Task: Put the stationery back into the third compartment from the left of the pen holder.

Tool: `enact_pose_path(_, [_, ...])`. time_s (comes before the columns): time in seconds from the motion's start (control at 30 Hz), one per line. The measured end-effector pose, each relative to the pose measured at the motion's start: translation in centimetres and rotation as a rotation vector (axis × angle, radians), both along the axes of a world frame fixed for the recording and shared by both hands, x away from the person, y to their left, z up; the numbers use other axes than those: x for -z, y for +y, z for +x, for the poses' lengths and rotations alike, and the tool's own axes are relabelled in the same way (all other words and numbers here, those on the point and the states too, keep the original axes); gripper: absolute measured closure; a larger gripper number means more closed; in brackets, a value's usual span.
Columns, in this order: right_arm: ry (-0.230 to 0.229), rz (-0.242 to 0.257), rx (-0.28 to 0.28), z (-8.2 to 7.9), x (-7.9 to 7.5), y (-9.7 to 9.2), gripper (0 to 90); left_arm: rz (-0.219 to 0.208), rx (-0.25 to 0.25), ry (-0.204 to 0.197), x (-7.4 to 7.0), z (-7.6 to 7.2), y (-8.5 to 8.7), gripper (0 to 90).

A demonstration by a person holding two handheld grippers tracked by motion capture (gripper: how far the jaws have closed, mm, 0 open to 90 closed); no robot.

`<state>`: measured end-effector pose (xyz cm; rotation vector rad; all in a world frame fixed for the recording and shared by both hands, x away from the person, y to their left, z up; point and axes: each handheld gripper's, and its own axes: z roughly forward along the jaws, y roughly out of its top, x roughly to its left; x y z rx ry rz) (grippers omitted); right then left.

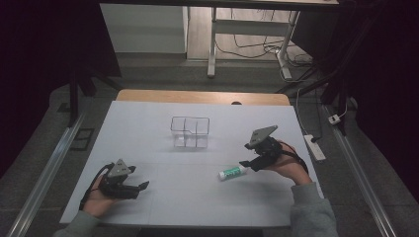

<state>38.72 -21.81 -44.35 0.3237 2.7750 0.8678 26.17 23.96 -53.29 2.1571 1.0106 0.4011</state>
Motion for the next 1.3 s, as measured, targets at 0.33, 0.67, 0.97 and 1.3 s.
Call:
enact_pose_path(0.33, [0.031, -0.089, -0.055, 0.5, 1.2, 0.8, 31.7, 0.004, 0.005, 0.002, 0.0, 0.0, 0.0, 21.7])
enact_pose_path(0.67, [0.079, -0.162, -0.126, 0.6, 2.3, 1.4, 31.5, 0.003, 0.005, 0.000, 0.0, 0.0, 0.0, 21.7])
enact_pose_path(0.97, [0.117, -0.230, -0.159, 0.8, 4.0, 2.5, 34.2, -0.001, 0.001, -0.003, 0.0, -0.1, 0.0, 21.7])
enact_pose_path(1.3, [0.123, -0.294, -0.180, 0.7, 5.4, 3.0, 49.8, -0.008, -0.003, -0.012, -0.2, -0.2, 0.2, 21.7])
